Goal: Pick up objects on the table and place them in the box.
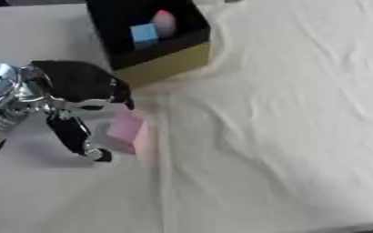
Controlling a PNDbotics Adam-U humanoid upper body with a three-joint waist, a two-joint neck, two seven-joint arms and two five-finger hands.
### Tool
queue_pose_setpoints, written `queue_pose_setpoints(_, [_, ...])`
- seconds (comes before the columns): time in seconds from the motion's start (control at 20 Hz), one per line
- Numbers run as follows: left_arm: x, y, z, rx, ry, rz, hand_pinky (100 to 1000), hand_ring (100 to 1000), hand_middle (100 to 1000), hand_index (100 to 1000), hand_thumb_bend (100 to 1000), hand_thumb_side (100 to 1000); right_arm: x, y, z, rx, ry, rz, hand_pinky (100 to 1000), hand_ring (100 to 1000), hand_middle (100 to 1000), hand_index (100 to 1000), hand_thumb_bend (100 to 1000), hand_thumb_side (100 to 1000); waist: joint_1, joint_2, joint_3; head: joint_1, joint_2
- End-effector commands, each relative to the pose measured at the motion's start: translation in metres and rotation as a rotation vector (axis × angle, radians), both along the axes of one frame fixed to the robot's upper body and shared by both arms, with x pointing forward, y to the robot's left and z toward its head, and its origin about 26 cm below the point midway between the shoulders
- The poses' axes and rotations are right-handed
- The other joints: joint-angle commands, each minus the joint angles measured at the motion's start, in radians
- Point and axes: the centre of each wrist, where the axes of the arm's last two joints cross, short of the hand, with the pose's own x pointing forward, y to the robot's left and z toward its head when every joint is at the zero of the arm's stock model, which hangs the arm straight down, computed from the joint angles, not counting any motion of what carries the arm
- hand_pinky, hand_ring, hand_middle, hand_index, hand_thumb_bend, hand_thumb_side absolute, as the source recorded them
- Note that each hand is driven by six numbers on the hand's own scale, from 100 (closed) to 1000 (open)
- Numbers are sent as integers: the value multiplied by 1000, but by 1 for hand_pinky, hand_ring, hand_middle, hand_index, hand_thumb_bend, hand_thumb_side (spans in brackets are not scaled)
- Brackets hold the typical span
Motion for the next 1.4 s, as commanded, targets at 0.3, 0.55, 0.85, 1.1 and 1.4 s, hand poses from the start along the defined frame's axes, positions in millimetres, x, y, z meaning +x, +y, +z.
queue_pose_setpoints(0.3, [-1, -2, 8, -66, -69, -24, 782, 704, 595, 707, 496, 515, -6, -4, 7, 8, -21, -11, 840, 847, 785, 825, 124, 850, -1, -17, -3, 1, -7])
queue_pose_setpoints(0.55, [1, -4, 5, -62, -104, -40, 743, 639, 523, 630, 497, 450, -6, -4, 6, 13, -20, -10, 840, 847, 784, 824, 124, 852, -2, -16, -6, 1, -9])
queue_pose_setpoints(0.85, [6, -5, -1, -73, -127, -61, 680, 544, 423, 516, 426, 421, -6, -4, 6, 18, -19, -11, 840, 846, 784, 823, 122, 853, -2, -15, -7, 1, -10])
queue_pose_setpoints(1.1, [7, -3, -2, -119, -132, -63, 625, 484, 334, 424, 269, 386, -6, -5, 6, 18, -19, -15, 840, 846, 784, 823, 122, 854, -2, -15, -5, -2, -10])
queue_pose_setpoints(1.4, [-9, 2, 22, -232, -160, -64, 614, 474, 331, 424, 143, 371, -5, -7, 6, 20, -18, -27, 838, 846, 783, 822, 122, 853, -2, -17, 0, -5, -13])
